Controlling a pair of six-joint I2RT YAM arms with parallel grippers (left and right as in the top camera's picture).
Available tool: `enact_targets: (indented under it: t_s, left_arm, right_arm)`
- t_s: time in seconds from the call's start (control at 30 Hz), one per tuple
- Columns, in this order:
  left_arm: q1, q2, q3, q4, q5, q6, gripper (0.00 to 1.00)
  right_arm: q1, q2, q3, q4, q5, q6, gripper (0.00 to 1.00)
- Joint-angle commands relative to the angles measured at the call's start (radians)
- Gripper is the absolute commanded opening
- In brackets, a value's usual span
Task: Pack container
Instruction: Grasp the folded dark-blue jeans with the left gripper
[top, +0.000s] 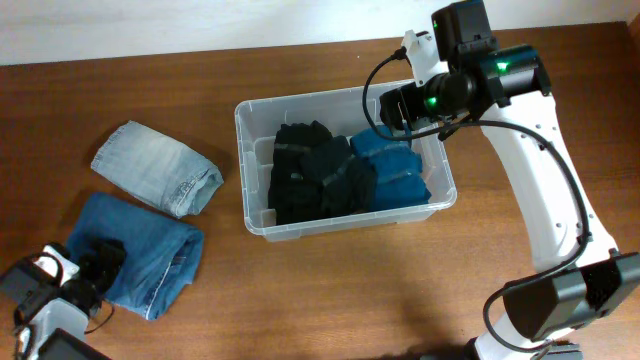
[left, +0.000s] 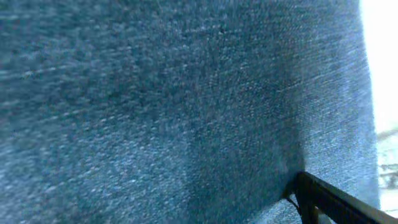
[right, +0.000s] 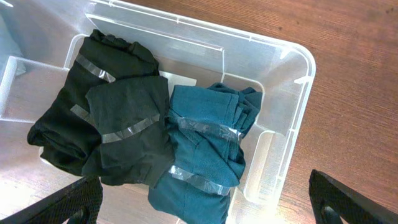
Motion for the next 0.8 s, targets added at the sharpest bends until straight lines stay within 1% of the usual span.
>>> enact_targets:
  t_s: [0.0, 0.07, 0.1, 0.13, 0.2, 0.23, 0.27, 0.3, 0.33, 0.37, 0.43, 0.57, 0.67, 0.77]
  left_arm:
    - [-0.005, 0.064, -0.033, -0.016, 0.105, 0.044, 0.98]
    - [-0.005, 0.064, -0.033, -0.027, 0.124, 0.044, 0.89]
    - [-0.005, 0.064, -0.033, -0.029, 0.134, 0.044, 0.81]
    - [-0.005, 0.064, -0.033, -0.031, 0.138, 0.044, 0.75]
    - [-0.005, 0.064, -0.033, -0.031, 0.149, 0.044, 0.52]
    - [-0.005, 0.064, -0.033, -0.031, 0.164, 0.044, 0.38]
    - [-0.005, 0.064, -0.033, -0.031, 0.182, 0.044, 0.31]
    - [-0.005, 0.064, -0.033, -0.03, 0.203, 0.045, 0.23]
    - [-0.005, 0.064, -0.033, -0.027, 0.221, 0.045, 0.17]
    - [-0.005, 0.063, -0.033, -0.023, 0.248, 0.049, 0.09]
    - [-0.005, 0.061, -0.032, -0.011, 0.309, 0.06, 0.01]
    - [-0.005, 0.008, -0.024, -0.031, 0.398, 0.054, 0.01]
    - [-0.005, -0.085, -0.001, -0.103, 0.399, 0.032, 0.01]
    - [-0.005, -0.217, 0.063, -0.204, 0.4, 0.024, 0.01]
  right_arm:
    - [-0.003, -0.008, -0.005, 0.003, 0.009, 0.007, 0.98]
    - [-0.003, -0.008, -0.005, 0.003, 0.009, 0.007, 0.99]
    - [-0.003, -0.008, -0.005, 0.003, 0.009, 0.007, 0.98]
    - [-0.003, -0.008, -0.005, 0.003, 0.009, 0.007, 0.98]
    - [-0.003, -0.008, -0.005, 0.002, 0.009, 0.007, 0.99]
    - [-0.003, -0.008, -0.005, 0.002, 0.009, 0.007, 0.98]
    - [-0.003, -0.008, -0.005, 0.002, 0.009, 0.007, 0.98]
    - [-0.003, -0.008, -0.005, 0.002, 0.009, 0.007, 0.99]
    - [-0.003, -0.008, -0.005, 0.002, 0.009, 0.007, 0.98]
    - [-0.003, -0.008, -0.005, 0.002, 0.009, 0.007, 0.99]
    - [-0.003, -0.008, -0.005, 0.002, 0.009, 0.007, 0.98]
    - [-0.003, -0.008, -0.005, 0.002, 0.009, 0.007, 0.99]
    - [-0.003, -0.008, -0.005, 0.001, 0.009, 0.007, 0.99]
    - [-0.003, -0.008, -0.005, -0.002, 0.009, 0.007, 0.99]
